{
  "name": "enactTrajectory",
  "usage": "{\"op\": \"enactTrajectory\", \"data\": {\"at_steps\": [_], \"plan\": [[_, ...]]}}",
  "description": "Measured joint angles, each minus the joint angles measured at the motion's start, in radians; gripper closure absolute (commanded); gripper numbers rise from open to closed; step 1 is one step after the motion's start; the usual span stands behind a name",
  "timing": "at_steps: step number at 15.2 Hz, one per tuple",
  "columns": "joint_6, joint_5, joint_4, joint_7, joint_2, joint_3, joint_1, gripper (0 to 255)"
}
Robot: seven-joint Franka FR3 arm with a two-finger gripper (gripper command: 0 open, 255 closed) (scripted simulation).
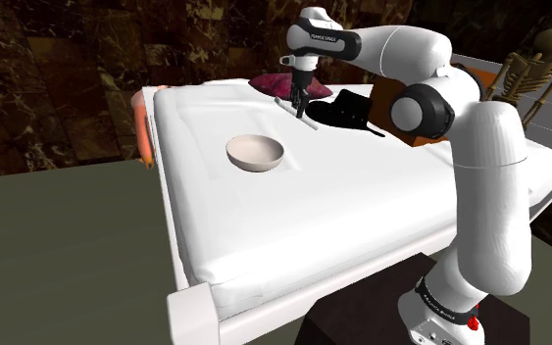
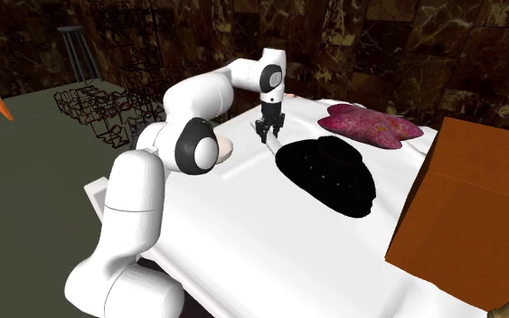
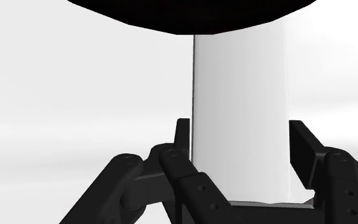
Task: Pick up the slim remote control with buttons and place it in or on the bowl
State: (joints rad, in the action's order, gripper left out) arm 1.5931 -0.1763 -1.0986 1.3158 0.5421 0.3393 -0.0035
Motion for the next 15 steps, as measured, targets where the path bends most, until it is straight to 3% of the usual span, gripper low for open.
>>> {"op": "enactTrajectory", "data": {"at_steps": [4, 11, 15], "plan": [[-0.038, 0.001, 0.034, -0.009, -0.004, -0.001, 0.003, 255], [0.034, 0.046, -0.161, -0.137, -0.136, -0.022, 0.141, 255], [0.051, 0.064, -0.214, -0.227, -0.178, -0.045, 0.213, 255]]}}
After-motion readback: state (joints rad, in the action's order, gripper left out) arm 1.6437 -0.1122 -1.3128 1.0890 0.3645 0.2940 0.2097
